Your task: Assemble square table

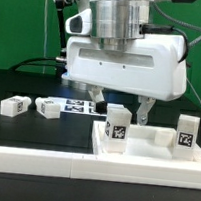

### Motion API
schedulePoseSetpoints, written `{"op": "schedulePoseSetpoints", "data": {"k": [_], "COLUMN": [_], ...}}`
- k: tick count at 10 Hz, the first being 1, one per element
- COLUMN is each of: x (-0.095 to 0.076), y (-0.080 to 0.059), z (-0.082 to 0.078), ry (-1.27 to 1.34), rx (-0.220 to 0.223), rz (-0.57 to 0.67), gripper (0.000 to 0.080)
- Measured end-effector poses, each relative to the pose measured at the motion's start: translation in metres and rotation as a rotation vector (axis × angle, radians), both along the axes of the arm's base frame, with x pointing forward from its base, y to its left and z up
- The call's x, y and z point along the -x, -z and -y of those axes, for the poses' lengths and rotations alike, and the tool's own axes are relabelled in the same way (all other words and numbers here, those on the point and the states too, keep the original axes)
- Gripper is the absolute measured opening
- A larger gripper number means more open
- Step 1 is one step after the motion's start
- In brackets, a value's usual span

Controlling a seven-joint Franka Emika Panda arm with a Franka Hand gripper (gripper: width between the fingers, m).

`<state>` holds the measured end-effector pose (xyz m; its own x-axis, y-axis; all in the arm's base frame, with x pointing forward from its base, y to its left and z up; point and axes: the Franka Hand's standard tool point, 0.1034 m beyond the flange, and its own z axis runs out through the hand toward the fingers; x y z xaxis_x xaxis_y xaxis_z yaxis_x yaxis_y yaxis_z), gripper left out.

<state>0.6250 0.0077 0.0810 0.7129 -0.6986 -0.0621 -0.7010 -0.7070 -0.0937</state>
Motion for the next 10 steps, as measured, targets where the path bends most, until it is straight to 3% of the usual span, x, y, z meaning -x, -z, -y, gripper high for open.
{"op": "schedulePoseSetpoints", "data": {"k": [10], "x": [-0.0012], "y": [-0.0002], "z": [0.0003], "ry": [-0.81], "rx": [0.089], "rz": [0.051], "gripper": [0.0649]}}
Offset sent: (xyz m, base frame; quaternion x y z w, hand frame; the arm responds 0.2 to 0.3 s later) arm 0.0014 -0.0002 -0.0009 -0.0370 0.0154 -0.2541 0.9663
